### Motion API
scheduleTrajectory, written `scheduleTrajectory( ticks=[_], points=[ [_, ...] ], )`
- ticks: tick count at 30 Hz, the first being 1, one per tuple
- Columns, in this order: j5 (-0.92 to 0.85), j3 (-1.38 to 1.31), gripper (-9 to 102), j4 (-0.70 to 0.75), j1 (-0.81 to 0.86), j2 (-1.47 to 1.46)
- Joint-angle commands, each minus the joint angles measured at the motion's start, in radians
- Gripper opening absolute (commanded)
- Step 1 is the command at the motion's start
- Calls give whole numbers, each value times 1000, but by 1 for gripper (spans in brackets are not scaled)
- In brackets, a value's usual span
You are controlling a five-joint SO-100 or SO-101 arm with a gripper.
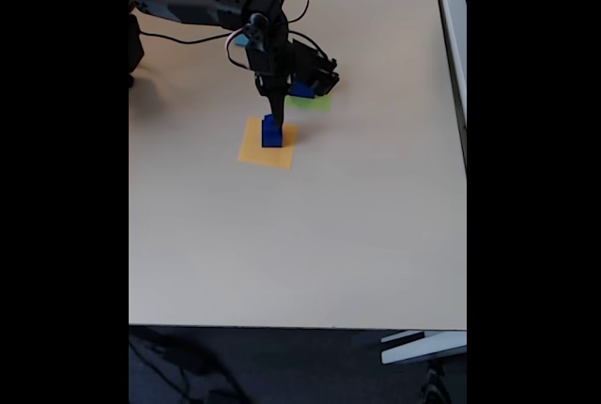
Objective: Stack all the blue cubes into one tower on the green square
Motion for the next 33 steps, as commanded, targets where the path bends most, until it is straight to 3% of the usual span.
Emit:
scheduleTrajectory(
  ticks=[1,33],
  points=[
    [-11,-57,27,12,11,12],
    [-60,-87,22,43,41,-37]
  ],
)
